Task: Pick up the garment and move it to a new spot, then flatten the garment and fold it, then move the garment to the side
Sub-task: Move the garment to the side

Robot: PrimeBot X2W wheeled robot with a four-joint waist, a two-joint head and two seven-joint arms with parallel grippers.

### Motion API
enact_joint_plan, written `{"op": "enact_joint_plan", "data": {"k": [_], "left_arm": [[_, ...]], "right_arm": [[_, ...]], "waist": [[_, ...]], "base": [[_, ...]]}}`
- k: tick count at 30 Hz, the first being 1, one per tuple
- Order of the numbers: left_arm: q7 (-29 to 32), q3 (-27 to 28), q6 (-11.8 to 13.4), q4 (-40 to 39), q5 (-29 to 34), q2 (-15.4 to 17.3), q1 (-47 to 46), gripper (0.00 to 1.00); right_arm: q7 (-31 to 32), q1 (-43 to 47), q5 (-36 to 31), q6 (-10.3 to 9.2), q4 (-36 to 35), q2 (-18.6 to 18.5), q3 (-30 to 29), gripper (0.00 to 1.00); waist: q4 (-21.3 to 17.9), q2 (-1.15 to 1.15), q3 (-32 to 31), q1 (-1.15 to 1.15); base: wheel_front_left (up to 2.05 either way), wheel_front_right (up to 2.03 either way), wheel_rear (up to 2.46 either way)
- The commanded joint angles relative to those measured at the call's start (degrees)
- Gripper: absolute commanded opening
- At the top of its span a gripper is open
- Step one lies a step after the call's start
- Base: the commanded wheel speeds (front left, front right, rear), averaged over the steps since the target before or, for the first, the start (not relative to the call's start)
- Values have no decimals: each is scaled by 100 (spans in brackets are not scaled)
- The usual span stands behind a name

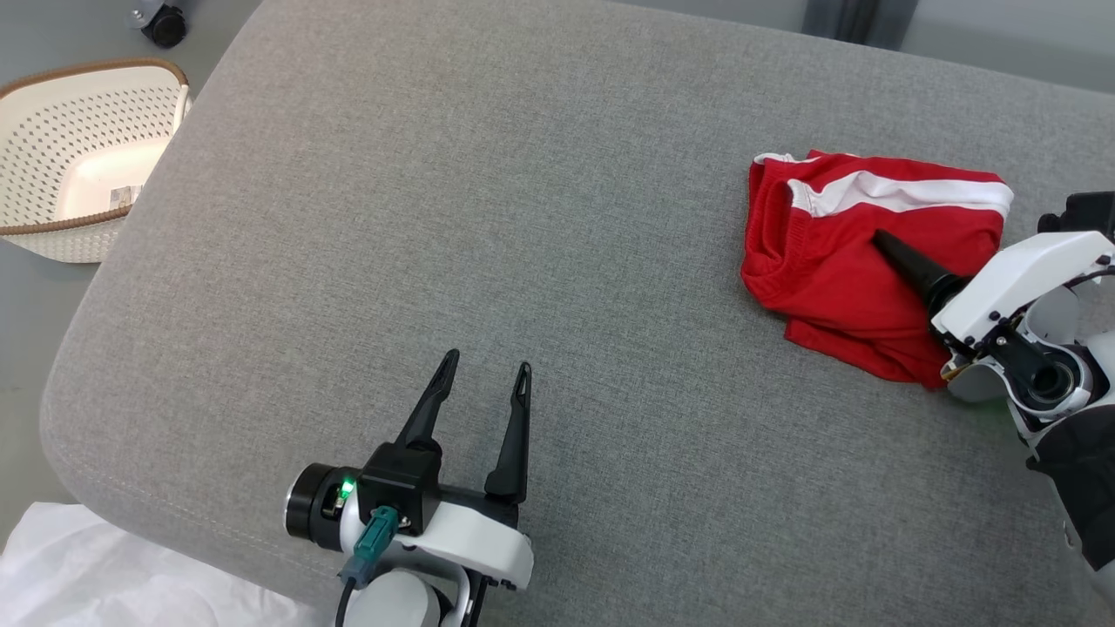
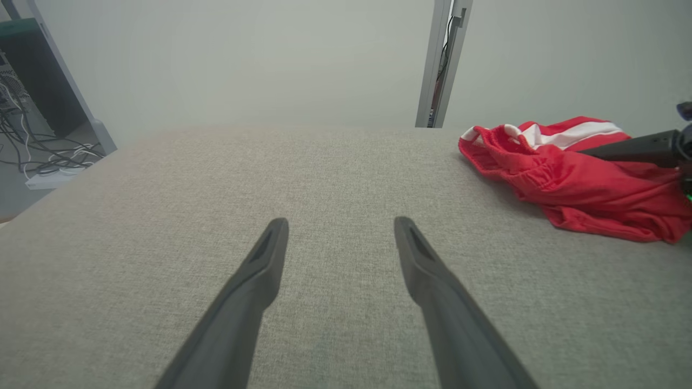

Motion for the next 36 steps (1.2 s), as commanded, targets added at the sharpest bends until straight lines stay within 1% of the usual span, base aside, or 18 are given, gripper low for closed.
{"op": "enact_joint_plan", "data": {"k": [1, 2, 4, 8, 10, 14, 20, 26, 30, 36], "left_arm": [[-15, -1, 44, -18, -44, 20, -129, 100], [-15, -11, 49, -17, -38, 20, -127, 100], [-15, -25, 66, -10, -33, 20, -158, 100], [-15, -10, 97, 19, -29, 21, -199, 100], [-15, 11, 77, 31, -24, 19, -197, 100], [-15, 62, 44, 66, 11, 19, -178, 100], [-15, 202, -22, 108, 62, 22, -97, 100], [-15, 300, -64, 103, 41, 22, -59, 100], [-15, 327, -79, 87, 57, 21, -77, 100], [-15, 414, -40, 111, 52, 22, -277, 100]], "right_arm": [[96, 180, 90, 3, 132, 174, 131, 24], [75, 162, 79, 3, 123, 154, 201, 0], [-35, 138, 30, 1, 86, 102, 330, 0], [-292, 120, 138, 2, -56, -7, 488, 0], [-442, 137, 120, 2, -173, -85, 612, 0], [-803, 139, -80, 2, -378, -298, 998, 0], [-1263, 114, -369, 3, -562, -569, 1680, 0], [-1399, 1, -432, 2, -794, -1007, 2197, 0], [-1336, -111, -352, 2, -1001, -1382, 2380, 0], [-1295, -266, -190, 3, -1217, -2024, 2455, 0]], "waist": [[11, 0, 27, 0], [12, 0, 40, 0], [7, 0, 55, 0], [-38, 0, 24, 0], [-87, 0, -30, 0], [-257, 0, -199, 0], [-725, 0, -507, 0], [-1278, 0, -708, 0], [-1647, 0, -685, 0], [-2119, 0, -409, 0]], "base": [[0, 0, 0], [0, 0, 0], [0, 0, 0], [0, 0, 0], [0, 0, 0], [0, 0, 0], [0, 0, 0], [0, 0, 0], [0, 0, 0], [0, 0, 0]]}}
